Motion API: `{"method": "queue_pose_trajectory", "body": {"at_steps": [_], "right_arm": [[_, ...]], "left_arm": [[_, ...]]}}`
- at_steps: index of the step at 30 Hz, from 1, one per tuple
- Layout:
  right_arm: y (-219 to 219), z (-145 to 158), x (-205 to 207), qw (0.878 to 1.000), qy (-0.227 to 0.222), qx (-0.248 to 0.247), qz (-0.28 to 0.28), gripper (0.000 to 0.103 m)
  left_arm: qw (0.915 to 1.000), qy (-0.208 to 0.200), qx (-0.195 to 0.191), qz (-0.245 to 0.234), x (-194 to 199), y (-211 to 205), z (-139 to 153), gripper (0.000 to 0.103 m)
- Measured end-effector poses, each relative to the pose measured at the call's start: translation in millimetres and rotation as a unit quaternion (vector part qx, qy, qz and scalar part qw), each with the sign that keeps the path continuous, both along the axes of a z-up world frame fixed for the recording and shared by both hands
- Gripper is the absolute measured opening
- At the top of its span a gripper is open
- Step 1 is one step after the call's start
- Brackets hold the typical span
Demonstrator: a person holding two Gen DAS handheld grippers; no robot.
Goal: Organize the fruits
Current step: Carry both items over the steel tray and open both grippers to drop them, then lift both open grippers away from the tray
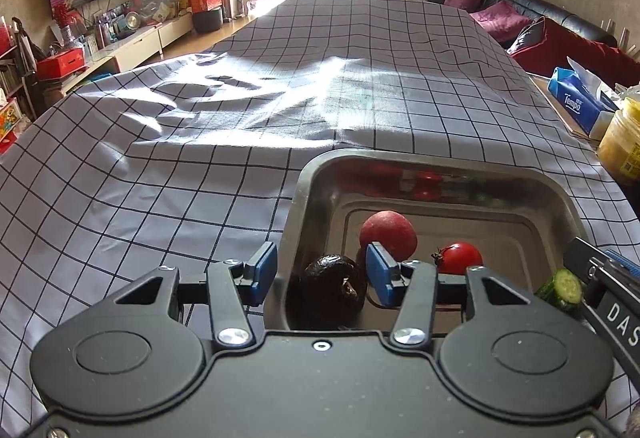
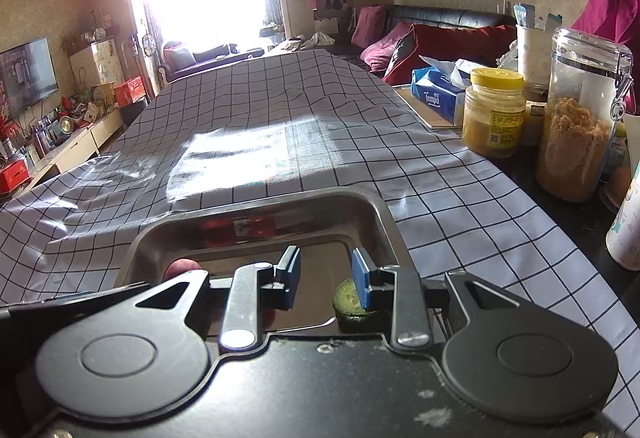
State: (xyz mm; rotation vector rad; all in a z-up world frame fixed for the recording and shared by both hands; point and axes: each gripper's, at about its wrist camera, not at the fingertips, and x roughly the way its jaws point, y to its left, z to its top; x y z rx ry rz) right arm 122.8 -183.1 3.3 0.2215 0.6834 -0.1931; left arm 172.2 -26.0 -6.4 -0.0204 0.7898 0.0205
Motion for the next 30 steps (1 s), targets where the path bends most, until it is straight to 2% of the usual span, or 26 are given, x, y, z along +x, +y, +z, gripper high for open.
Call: {"method": "queue_pose_trajectory", "body": {"at_steps": [6, 11, 17, 24, 30], "right_arm": [[1, 0, 0, 1.000, 0.002, -0.002, -0.001, 0.031], [3, -1, 0, 1.000, 0.001, -0.007, 0.001, 0.031], [7, 1, -3, 1.000, -0.006, -0.021, 0.007, 0.031], [2, 9, -7, 1.000, -0.021, 0.004, 0.011, 0.031], [-2, 27, -7, 0.999, -0.023, 0.035, 0.021, 0.031]], "left_arm": [[1.0000, -0.003, 0.005, -0.002, -1, -2, 0, 0.056], [0.9997, -0.022, 0.015, -0.001, -6, -3, 4, 0.056], [0.9988, -0.048, 0.006, 0.011, -9, 3, 10, 0.056], [0.9969, -0.077, 0.002, 0.017, -16, 9, 27, 0.056], [0.9977, -0.066, -0.010, 0.007, -22, 12, 53, 0.056]]}}
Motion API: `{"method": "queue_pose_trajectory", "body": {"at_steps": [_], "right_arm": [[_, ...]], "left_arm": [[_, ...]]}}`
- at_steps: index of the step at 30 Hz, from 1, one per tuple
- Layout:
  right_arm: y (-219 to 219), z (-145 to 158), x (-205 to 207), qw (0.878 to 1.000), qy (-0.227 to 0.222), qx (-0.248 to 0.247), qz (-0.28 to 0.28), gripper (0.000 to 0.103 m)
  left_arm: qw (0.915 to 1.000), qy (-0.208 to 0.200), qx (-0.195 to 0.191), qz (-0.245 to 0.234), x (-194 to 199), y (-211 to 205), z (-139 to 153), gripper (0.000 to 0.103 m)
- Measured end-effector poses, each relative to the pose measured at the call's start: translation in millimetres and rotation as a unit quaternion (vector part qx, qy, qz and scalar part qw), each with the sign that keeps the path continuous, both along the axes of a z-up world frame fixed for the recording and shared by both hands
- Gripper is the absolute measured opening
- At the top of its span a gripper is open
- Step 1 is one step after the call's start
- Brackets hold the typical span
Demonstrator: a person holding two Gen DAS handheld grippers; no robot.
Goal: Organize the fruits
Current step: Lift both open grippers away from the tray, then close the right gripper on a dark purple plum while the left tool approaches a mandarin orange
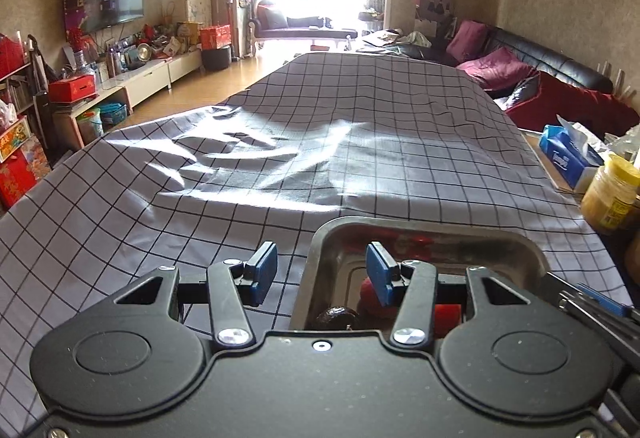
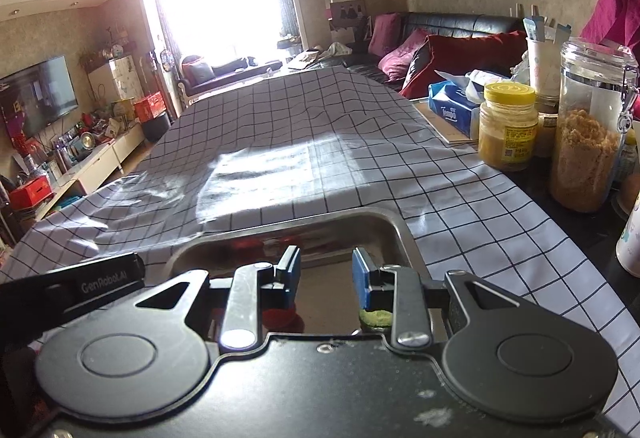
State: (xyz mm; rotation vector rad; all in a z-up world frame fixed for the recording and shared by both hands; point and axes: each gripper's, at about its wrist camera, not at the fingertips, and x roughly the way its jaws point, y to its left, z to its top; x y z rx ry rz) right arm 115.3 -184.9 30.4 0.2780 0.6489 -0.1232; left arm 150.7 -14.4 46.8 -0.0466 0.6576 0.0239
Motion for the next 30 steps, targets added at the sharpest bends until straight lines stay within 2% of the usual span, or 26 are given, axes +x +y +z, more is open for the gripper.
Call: {"method": "queue_pose_trajectory", "body": {"at_steps": [4, 10, 14, 22, 30], "right_arm": [[-3, 16, -3, 1.000, 0.015, 0.017, 0.016, 0.031], [-14, 30, -30, 0.999, 0.031, 0.033, 0.031, 0.031], [-22, 29, -56, 0.997, 0.042, 0.040, 0.044, 0.031], [-22, 17, -114, 0.996, 0.046, 0.055, 0.045, 0.033], [-18, -17, -159, 0.999, 0.023, 0.041, 0.003, 0.033]], "left_arm": [[0.9999, 0.004, -0.001, -0.014, -14, 4, 15, 0.057], [0.9984, 0.036, -0.021, -0.037, -37, 16, 21, 0.057], [0.9974, 0.051, -0.019, -0.046, -56, 24, 16, 0.057], [0.9938, 0.079, -0.044, -0.065, -100, 33, -13, 0.057], [0.9969, 0.018, -0.014, -0.075, -142, 25, -40, 0.057]]}}
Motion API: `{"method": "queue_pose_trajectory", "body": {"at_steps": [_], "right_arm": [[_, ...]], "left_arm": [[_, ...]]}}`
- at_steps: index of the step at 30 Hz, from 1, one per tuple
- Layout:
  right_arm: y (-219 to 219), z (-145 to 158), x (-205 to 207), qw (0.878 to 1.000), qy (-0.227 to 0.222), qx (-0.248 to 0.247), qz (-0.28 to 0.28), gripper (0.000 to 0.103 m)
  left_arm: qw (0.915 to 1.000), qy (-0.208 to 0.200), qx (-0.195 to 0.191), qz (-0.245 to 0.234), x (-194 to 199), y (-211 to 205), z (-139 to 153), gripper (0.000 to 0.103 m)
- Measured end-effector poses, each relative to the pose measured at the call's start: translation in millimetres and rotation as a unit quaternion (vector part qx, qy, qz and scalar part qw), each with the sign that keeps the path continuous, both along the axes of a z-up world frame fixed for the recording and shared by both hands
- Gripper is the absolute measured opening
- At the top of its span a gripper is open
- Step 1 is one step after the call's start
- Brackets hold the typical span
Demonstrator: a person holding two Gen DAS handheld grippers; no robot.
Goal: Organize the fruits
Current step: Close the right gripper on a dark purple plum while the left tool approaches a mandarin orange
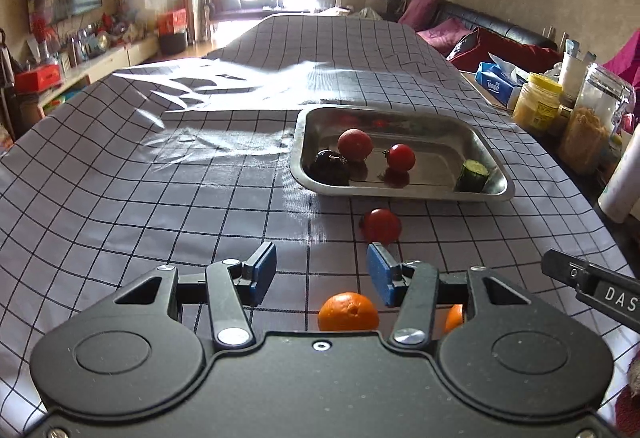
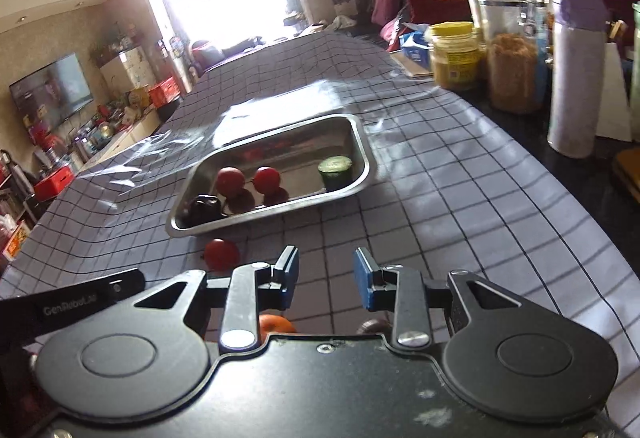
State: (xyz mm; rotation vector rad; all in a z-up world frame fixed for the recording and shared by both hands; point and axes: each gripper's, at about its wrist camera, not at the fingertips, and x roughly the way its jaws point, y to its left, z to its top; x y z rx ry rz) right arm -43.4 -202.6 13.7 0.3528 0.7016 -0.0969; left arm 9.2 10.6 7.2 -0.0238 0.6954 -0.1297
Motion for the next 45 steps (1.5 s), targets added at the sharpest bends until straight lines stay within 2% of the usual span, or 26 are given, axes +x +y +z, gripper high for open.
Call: {"method": "queue_pose_trajectory", "body": {"at_steps": [5, 8, 14, 19, 25, 28, 32, 37, 45], "right_arm": [[-2, -10, -9, 1.000, 0.005, -0.015, -0.006, 0.033], [-6, -16, -11, 1.000, 0.006, -0.012, -0.008, 0.034], [-7, -20, -7, 1.000, 0.007, -0.022, -0.016, 0.034], [-9, -17, 2, 1.000, -0.001, -0.020, -0.012, 0.037], [-6, -31, 5, 0.999, 0.014, -0.038, -0.002, 0.037], [-10, -28, -4, 1.000, -0.002, -0.028, 0.005, 0.037], [-5, -24, -17, 0.998, -0.011, -0.050, 0.028, 0.039], [2, -27, -25, 0.996, 0.003, -0.066, 0.052, 0.041], [4, -31, -23, 0.995, 0.027, -0.087, 0.047, 0.045]], "left_arm": [[0.9994, -0.015, 0.018, -0.025, -10, -4, -14, 0.057], [0.9994, -0.014, 0.019, -0.023, -10, -4, -21, 0.057], [0.9997, 0.011, -0.004, -0.023, -1, 3, -22, 0.057], [0.9995, 0.003, 0.024, -0.018, 1, 0, -27, 0.059], [0.9985, -0.009, 0.024, -0.049, -10, 1, -27, 0.060], [0.9977, -0.030, 0.028, -0.054, -18, 1, -24, 0.060], [0.9949, -0.054, 0.045, -0.073, -28, -2, -24, 0.063], [0.9928, -0.035, 0.061, -0.097, -23, -8, -26, 0.063], [0.9930, 0.025, 0.050, -0.104, -8, -8, -32, 0.063]]}}
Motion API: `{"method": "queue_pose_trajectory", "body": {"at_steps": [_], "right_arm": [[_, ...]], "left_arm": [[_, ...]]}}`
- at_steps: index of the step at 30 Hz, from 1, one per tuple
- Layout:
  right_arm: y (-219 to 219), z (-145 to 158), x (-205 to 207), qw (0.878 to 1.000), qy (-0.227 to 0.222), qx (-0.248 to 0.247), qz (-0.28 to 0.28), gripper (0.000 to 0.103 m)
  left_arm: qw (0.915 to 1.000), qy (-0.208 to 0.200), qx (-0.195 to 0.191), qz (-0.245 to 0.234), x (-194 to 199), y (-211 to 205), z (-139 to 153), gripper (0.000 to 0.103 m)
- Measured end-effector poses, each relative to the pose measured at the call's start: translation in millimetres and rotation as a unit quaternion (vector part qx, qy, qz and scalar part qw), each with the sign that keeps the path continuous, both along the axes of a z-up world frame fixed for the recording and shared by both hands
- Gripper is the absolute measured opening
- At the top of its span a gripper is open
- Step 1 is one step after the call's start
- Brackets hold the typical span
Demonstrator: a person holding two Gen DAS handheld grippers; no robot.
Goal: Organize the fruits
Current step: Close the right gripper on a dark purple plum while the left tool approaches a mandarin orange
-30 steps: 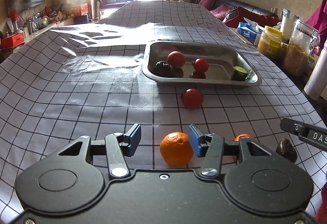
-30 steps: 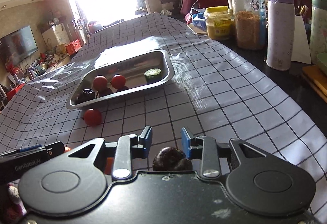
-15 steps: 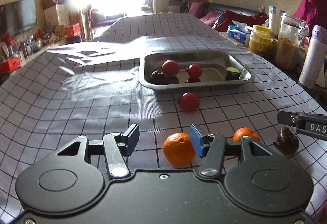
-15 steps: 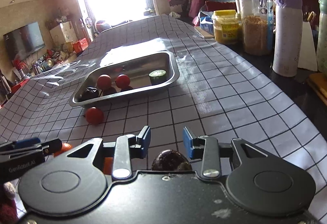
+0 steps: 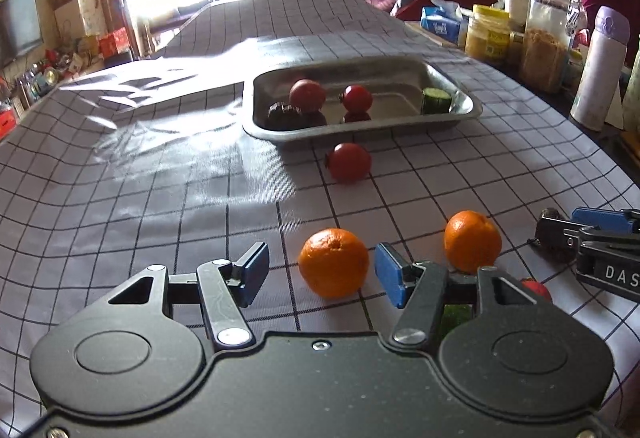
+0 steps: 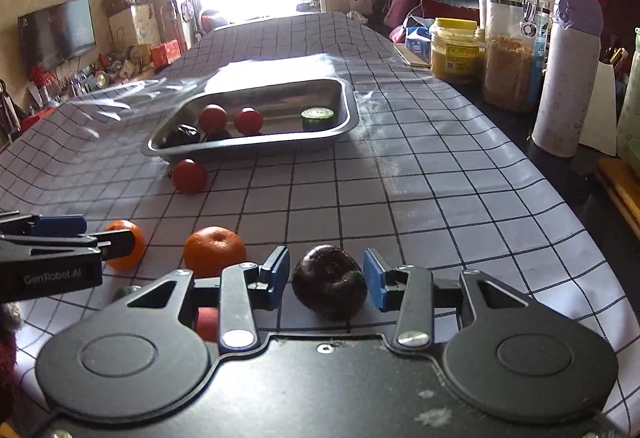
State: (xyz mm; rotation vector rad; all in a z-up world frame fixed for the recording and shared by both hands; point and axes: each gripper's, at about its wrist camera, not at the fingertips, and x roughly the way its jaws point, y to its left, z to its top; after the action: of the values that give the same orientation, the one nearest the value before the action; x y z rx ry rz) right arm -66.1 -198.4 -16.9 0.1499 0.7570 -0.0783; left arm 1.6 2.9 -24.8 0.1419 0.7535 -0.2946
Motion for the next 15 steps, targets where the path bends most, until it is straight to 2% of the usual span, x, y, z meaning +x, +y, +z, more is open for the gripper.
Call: {"method": "queue_pose_trajectory", "body": {"at_steps": [8, 15], "right_arm": [[-1, -9, 8, 0.999, 0.039, 0.005, -0.002, 0.049], [-1, -10, 10, 0.999, 0.051, 0.006, -0.006, 0.049]], "left_arm": [[0.9986, 0.052, -0.005, 0.012, 15, 2, -6, 0.063], [0.9981, 0.058, -0.006, 0.018, 20, 0, -4, 0.063]]}}
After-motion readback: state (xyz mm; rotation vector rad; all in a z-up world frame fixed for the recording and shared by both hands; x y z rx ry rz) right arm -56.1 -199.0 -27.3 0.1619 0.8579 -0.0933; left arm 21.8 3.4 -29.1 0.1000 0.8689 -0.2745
